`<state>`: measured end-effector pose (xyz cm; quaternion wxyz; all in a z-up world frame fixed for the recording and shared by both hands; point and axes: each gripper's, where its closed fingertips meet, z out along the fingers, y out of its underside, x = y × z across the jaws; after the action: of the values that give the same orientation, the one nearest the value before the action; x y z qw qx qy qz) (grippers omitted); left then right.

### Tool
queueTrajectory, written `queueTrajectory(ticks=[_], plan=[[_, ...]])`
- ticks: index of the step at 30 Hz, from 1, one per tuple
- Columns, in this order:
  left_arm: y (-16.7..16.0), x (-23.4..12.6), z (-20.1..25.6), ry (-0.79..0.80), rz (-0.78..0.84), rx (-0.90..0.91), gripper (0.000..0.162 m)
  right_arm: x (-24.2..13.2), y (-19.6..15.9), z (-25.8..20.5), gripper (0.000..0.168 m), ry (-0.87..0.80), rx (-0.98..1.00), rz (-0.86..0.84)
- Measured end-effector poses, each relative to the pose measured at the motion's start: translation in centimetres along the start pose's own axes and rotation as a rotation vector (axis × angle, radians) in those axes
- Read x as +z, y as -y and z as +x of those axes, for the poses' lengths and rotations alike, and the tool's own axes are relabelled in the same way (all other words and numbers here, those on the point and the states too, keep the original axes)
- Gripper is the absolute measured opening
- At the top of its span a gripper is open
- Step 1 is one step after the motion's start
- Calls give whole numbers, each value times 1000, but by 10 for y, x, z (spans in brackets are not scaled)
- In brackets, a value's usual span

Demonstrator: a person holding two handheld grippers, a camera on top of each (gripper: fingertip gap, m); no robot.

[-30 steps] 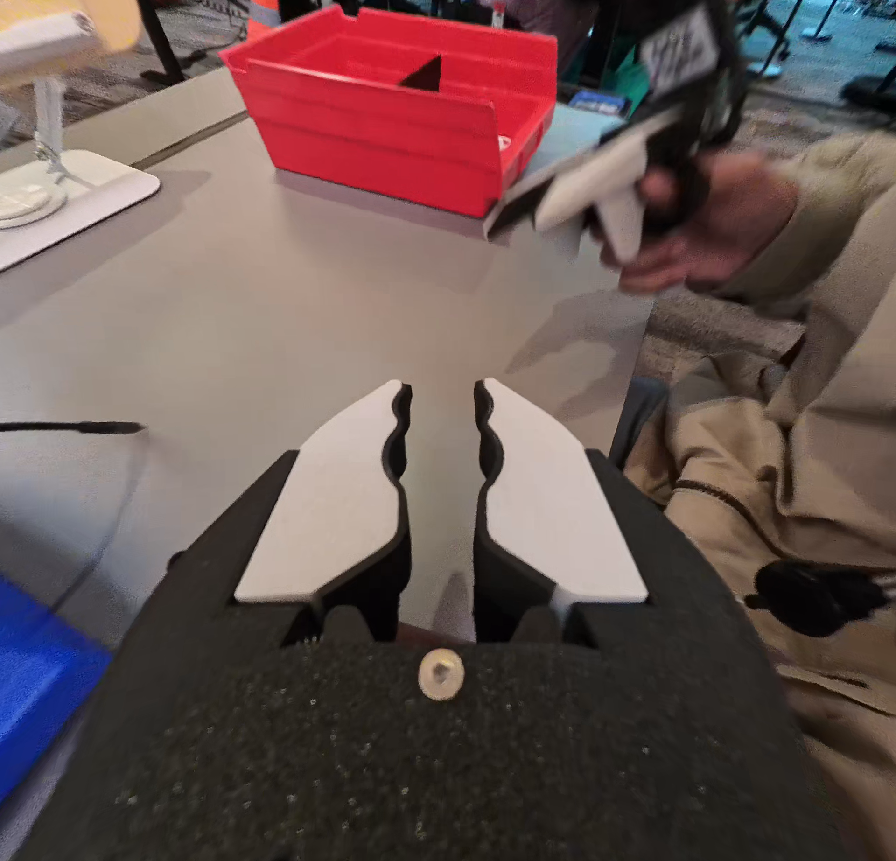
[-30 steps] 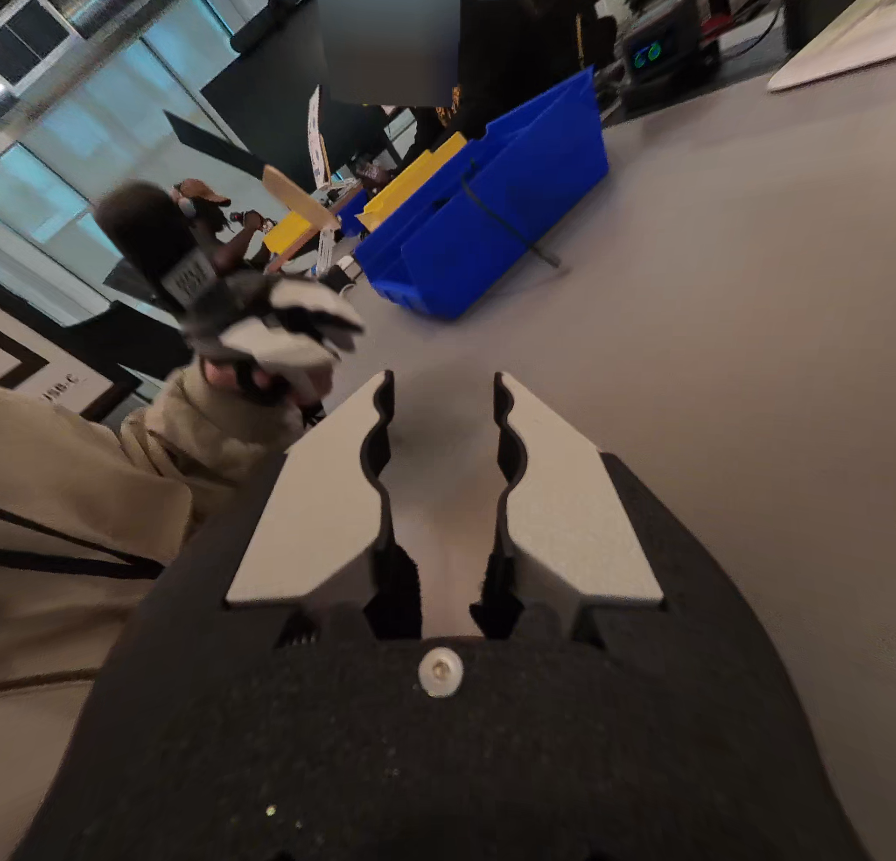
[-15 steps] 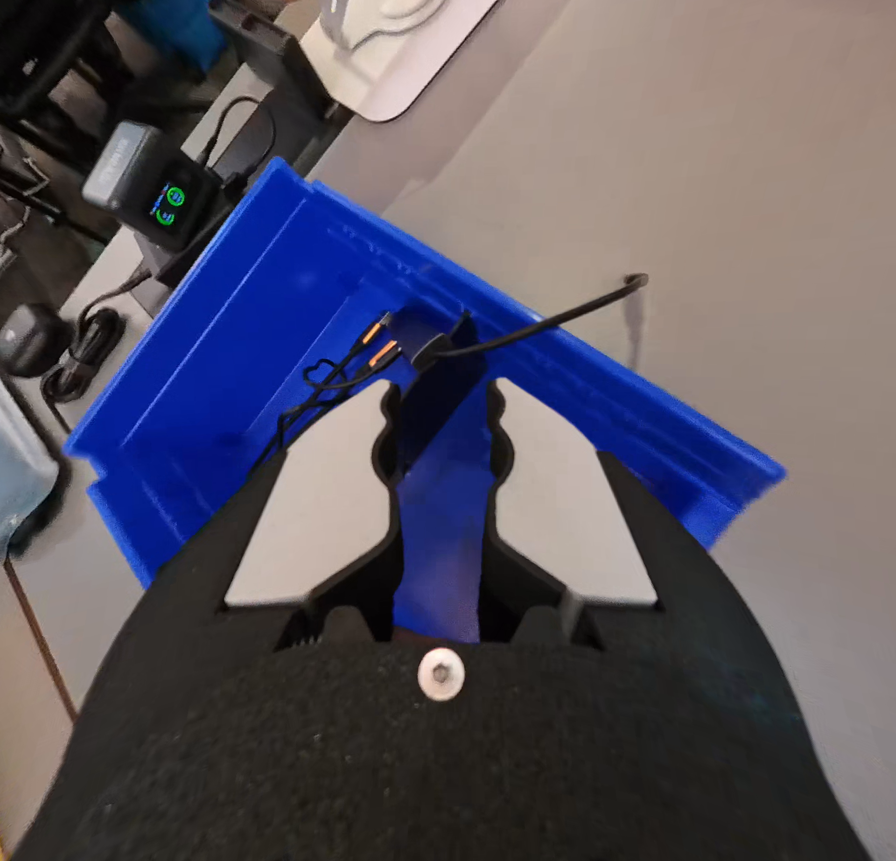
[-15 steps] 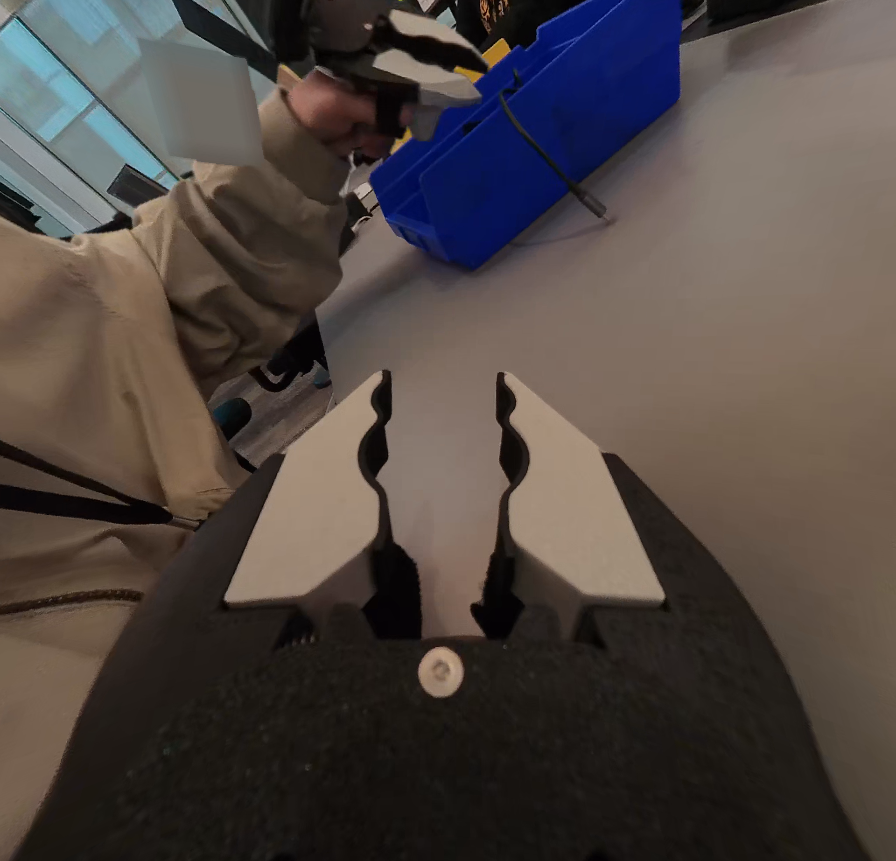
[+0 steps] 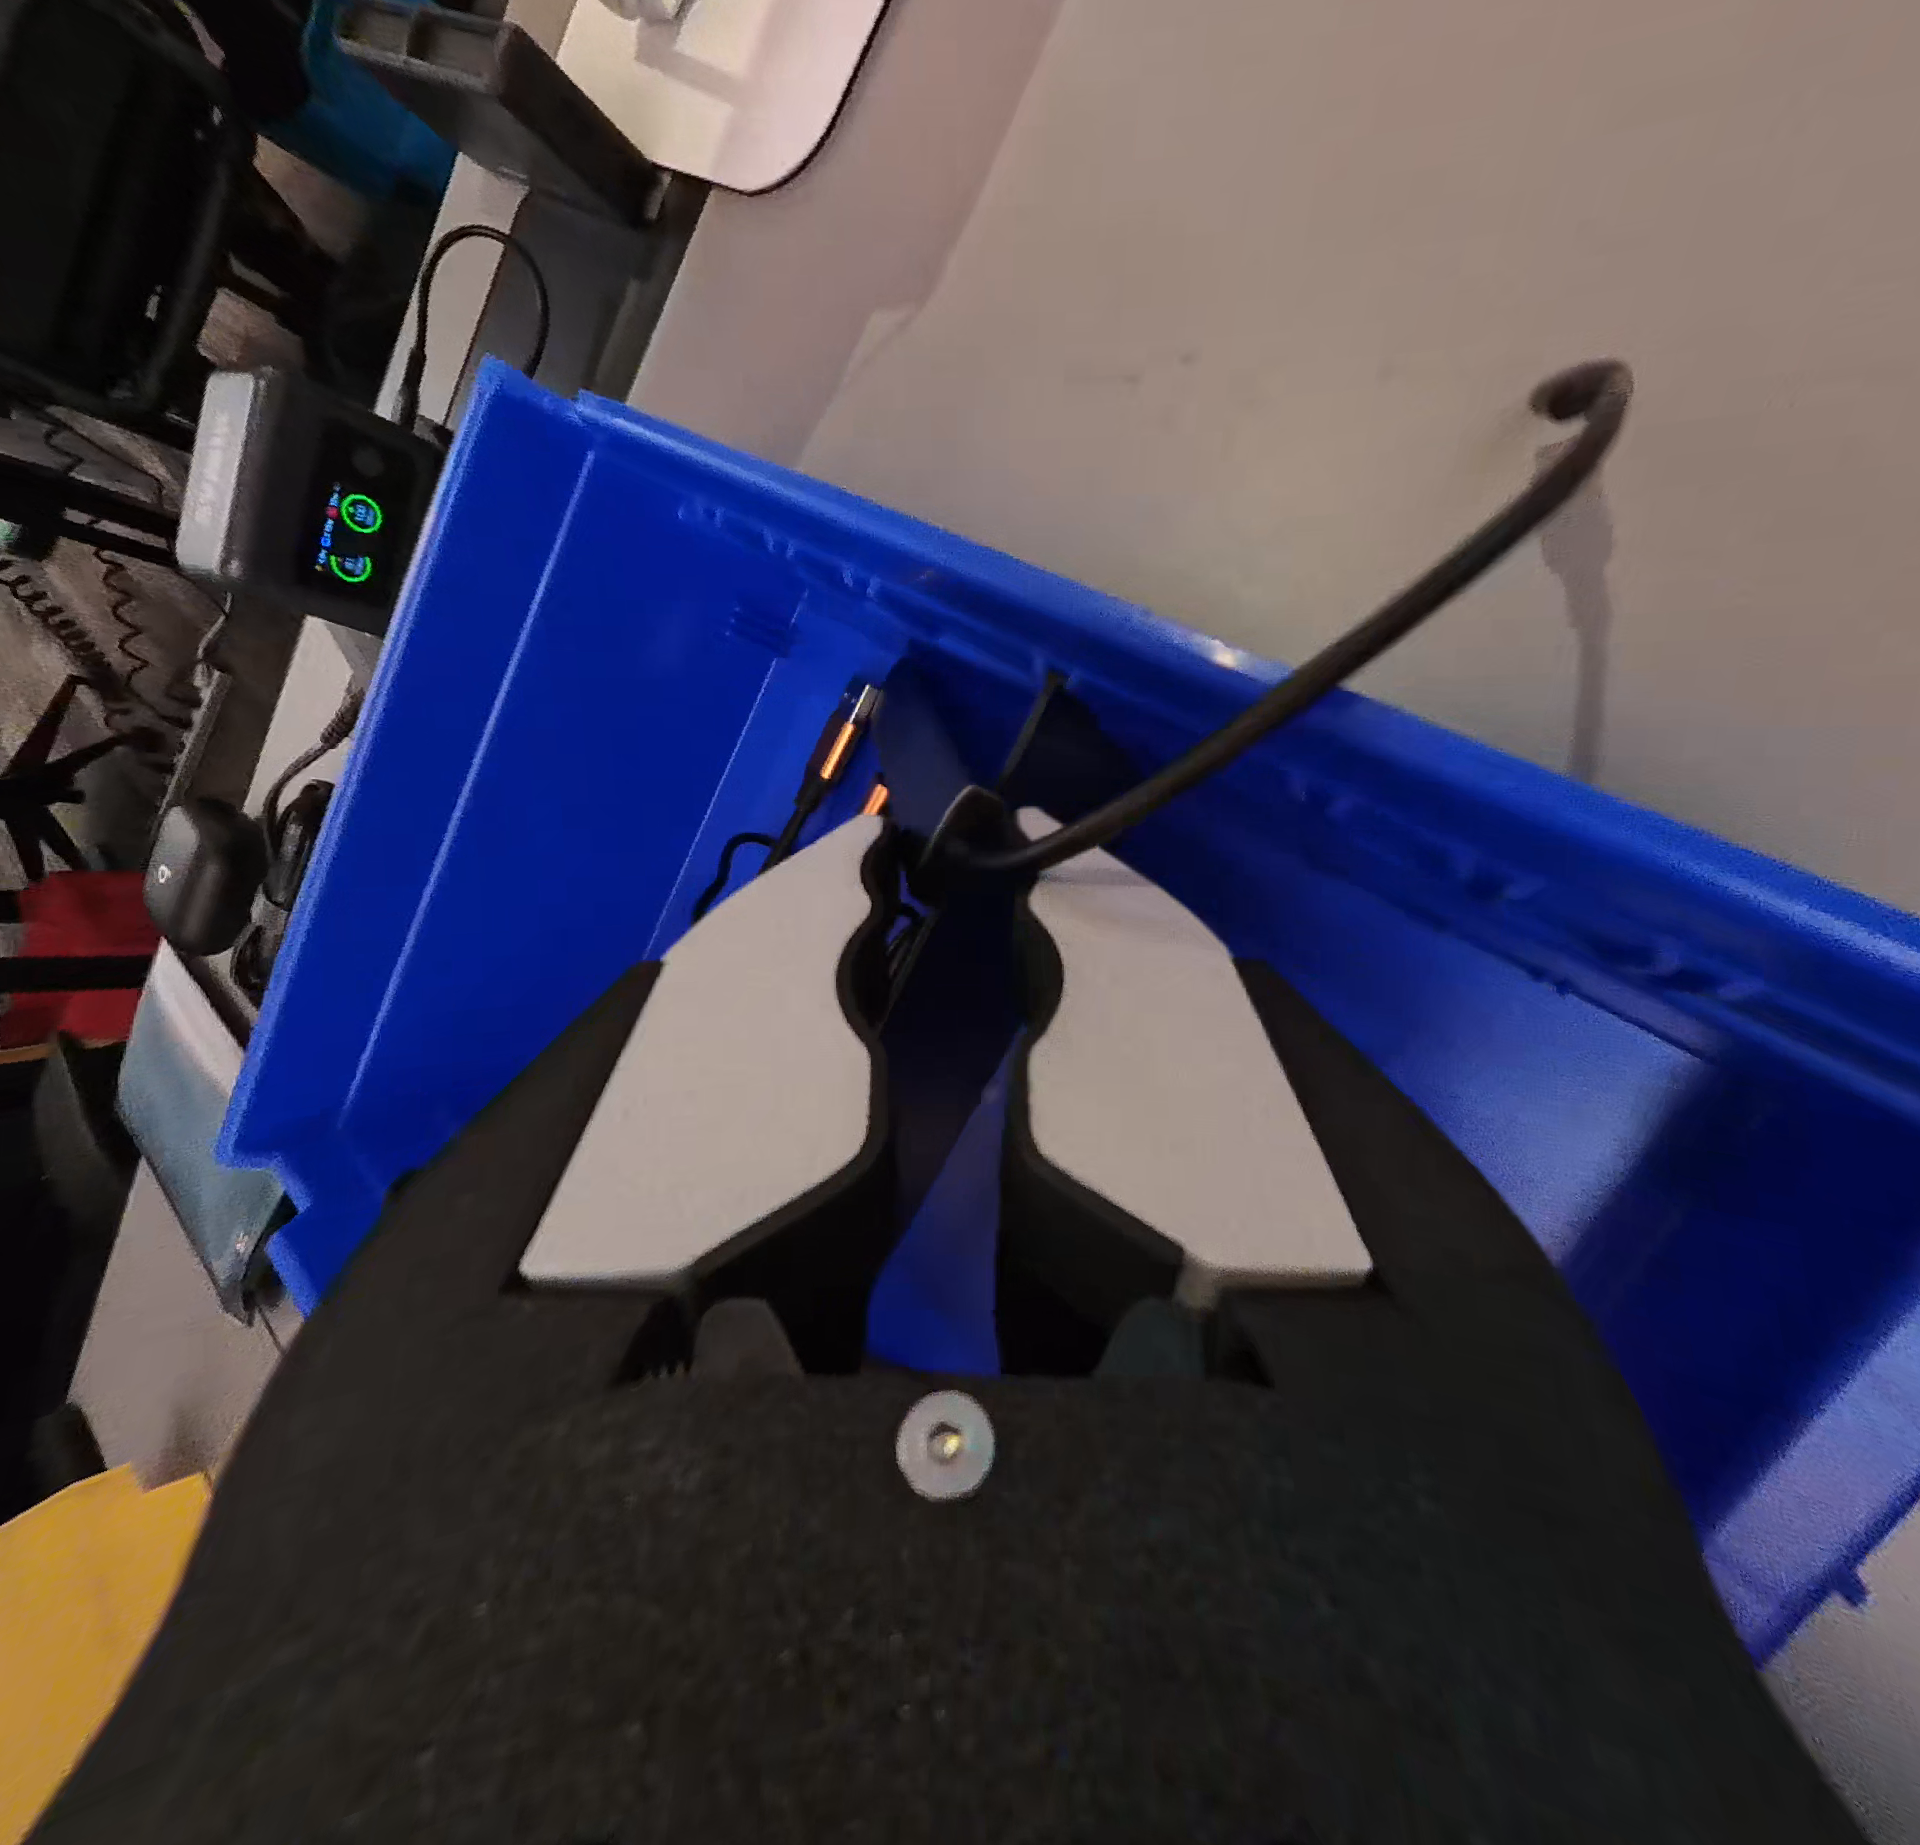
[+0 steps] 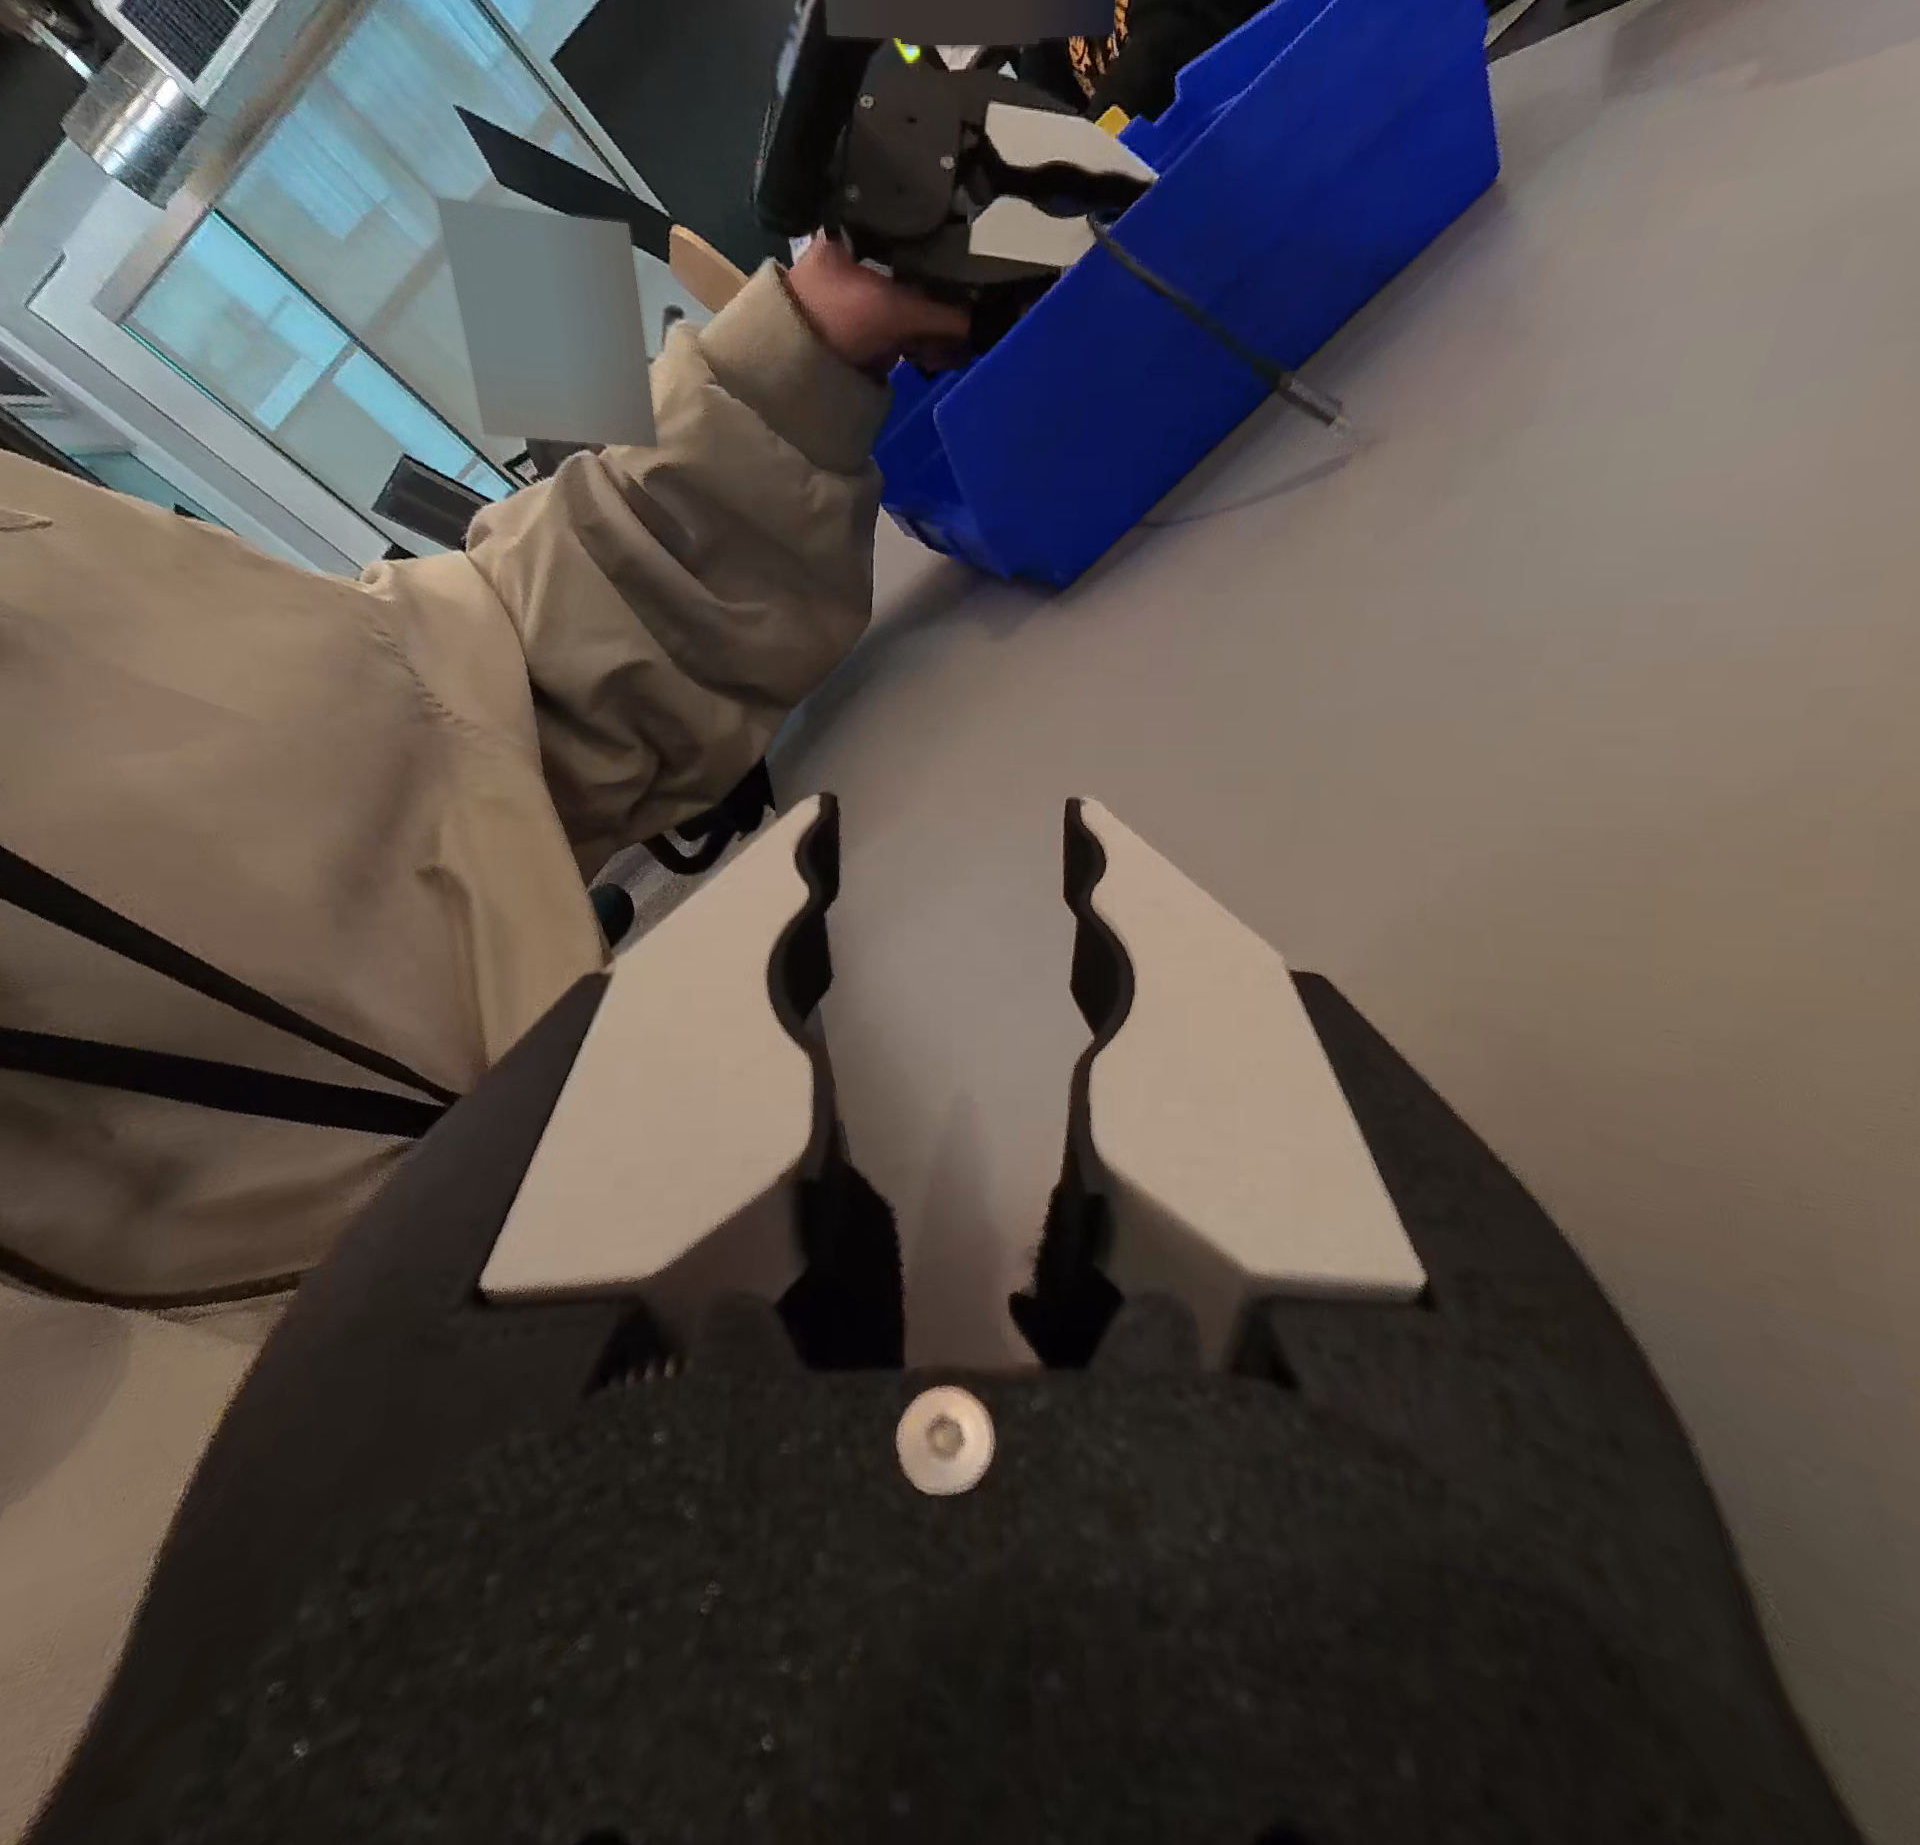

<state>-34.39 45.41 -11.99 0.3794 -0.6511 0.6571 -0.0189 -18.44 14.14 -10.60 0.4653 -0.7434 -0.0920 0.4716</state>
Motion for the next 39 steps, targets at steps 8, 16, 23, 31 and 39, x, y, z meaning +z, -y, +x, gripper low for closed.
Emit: queueTrajectory(ticks=[8,16,23,31,39], plan=[[38,-57,-52,223,162,-11,10,0,-1,-3,41,-16,-19,-4],[127,-210,-109,235,660,-307,10,-1,9,-12,45,-47,-192,6],[216,-357,-76,-81,1190,-455,10,-5,72,-38,61,-169,-671,131],[268,-417,-2,-420,1407,-465,10,-12,160,-127,43,-113,-794,218],[290,-310,52,-824,1214,-845,10,-57,256,-176,50,-228,-1195,412]])
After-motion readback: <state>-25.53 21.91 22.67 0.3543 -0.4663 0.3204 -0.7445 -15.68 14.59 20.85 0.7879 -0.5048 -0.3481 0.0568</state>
